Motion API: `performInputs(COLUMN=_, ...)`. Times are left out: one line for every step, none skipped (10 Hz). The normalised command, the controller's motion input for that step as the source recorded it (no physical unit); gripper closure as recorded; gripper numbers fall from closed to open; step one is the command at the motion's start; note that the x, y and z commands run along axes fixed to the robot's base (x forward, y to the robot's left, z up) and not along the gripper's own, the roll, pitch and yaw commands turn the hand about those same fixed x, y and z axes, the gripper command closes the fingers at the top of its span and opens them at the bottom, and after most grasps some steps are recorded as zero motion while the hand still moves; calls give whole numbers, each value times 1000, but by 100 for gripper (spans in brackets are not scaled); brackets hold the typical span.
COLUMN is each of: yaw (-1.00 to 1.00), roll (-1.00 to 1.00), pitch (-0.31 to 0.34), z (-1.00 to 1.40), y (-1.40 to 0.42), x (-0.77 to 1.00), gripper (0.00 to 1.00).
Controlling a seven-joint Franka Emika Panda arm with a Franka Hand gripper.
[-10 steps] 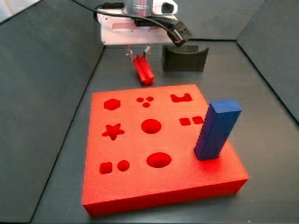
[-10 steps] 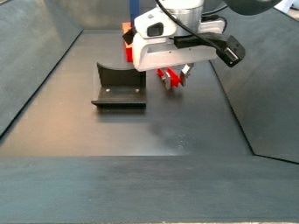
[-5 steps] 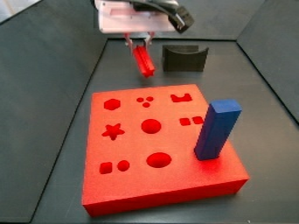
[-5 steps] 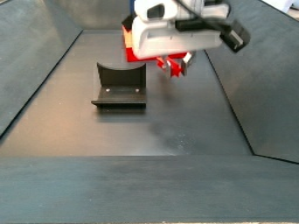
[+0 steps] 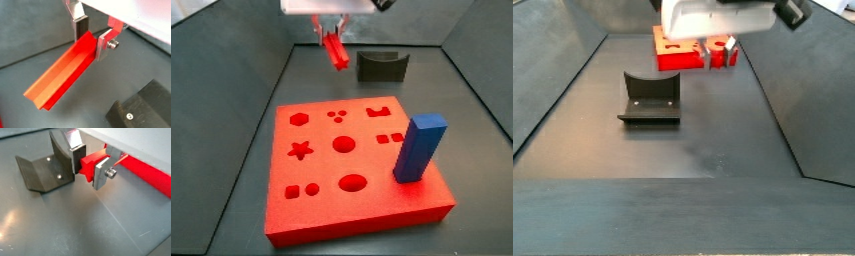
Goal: Pick up the star object. Move up. Place the star object on the fixture. Regrasp the star object. Move to above the board. Insert the star object.
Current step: Place the star object on the fixture.
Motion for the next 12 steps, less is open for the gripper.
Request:
performInputs(yaw=-3, roll=2, pitch=31, z=1000, y=-1, x=-17, gripper=100)
performInputs(yaw=-4, roll=4, pitch=35, z=1000, y=0, x=-17, gripper=100)
performInputs(yaw=-4, roll=4, pitch=38, z=903, y=1, x=-13, gripper=100)
performInputs(yaw=-4, roll=5, pitch=50, z=671, y=3, x=-5, gripper=100)
performInputs(yaw=-4, roll=6, pitch=59, z=496, y=4, x=4, gripper=100)
performInputs(yaw=-4, roll=6, pitch=77, z=263, y=6, x=10, gripper=100)
performInputs(yaw=-916, roll=75, pitch=-51, z=-119, y=-135, x=1000, gripper=100)
performInputs(yaw=-853, roll=67, pitch=-36, z=-191, y=-130, x=1000, gripper=100)
performInputs(yaw=-549, roll=60, pitch=-20, z=-151, y=-99, x=1000, gripper=100)
performInputs(yaw=-361, roll=57, pitch=6, z=-126, y=-92, x=1000, gripper=100)
performInputs(yaw=-269, roll=57, pitch=15, z=-122, y=-85, x=1000, gripper=100)
performInputs(yaw=-155, roll=55, pitch=25, z=-115, y=-67, x=1000, gripper=100)
